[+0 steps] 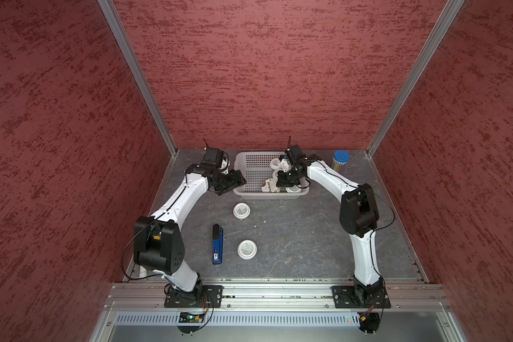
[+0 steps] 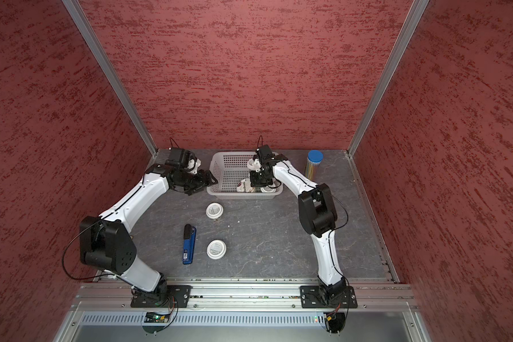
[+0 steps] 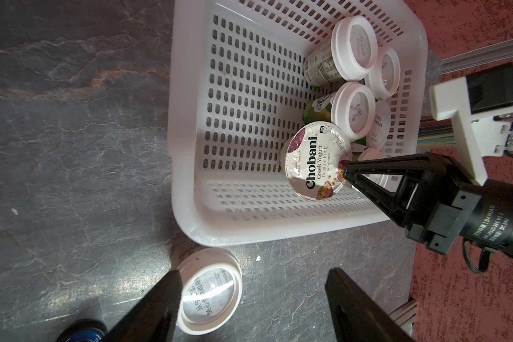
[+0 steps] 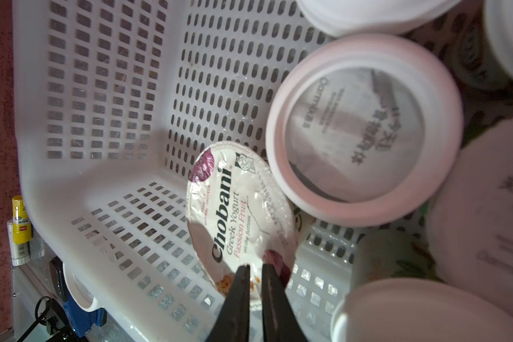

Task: Put the yogurt in the basket
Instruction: Adjust the yogurt in the basket.

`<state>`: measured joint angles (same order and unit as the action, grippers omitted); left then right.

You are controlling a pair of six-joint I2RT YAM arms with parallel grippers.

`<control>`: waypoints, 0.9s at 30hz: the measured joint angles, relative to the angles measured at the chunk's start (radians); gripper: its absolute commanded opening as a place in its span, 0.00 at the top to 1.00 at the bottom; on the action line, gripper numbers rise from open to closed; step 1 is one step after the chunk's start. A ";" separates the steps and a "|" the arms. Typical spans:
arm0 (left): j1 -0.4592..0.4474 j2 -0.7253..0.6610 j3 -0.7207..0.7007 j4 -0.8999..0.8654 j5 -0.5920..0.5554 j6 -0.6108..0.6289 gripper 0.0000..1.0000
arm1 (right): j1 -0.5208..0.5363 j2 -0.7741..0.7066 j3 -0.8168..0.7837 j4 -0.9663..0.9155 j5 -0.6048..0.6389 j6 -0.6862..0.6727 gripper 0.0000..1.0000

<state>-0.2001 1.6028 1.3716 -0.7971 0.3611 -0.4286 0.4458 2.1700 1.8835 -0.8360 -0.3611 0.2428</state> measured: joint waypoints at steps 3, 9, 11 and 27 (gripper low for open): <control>0.000 0.000 0.000 0.000 0.000 0.000 0.20 | -0.002 0.000 -0.014 0.007 0.000 0.000 0.86; 0.000 0.000 0.000 0.000 -0.001 0.000 0.19 | -0.005 0.000 -0.026 0.011 0.002 0.000 0.86; 0.000 0.000 0.000 0.000 -0.001 0.000 0.20 | -0.005 0.000 -0.026 0.013 0.003 0.000 0.86; -0.001 0.000 0.000 0.000 -0.003 0.000 0.20 | -0.005 0.000 -0.026 0.013 0.018 0.000 0.85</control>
<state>-0.2012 1.6028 1.3716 -0.7971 0.3576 -0.4286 0.4404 2.1696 1.8576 -0.8230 -0.3428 0.2424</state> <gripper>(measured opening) 0.804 0.147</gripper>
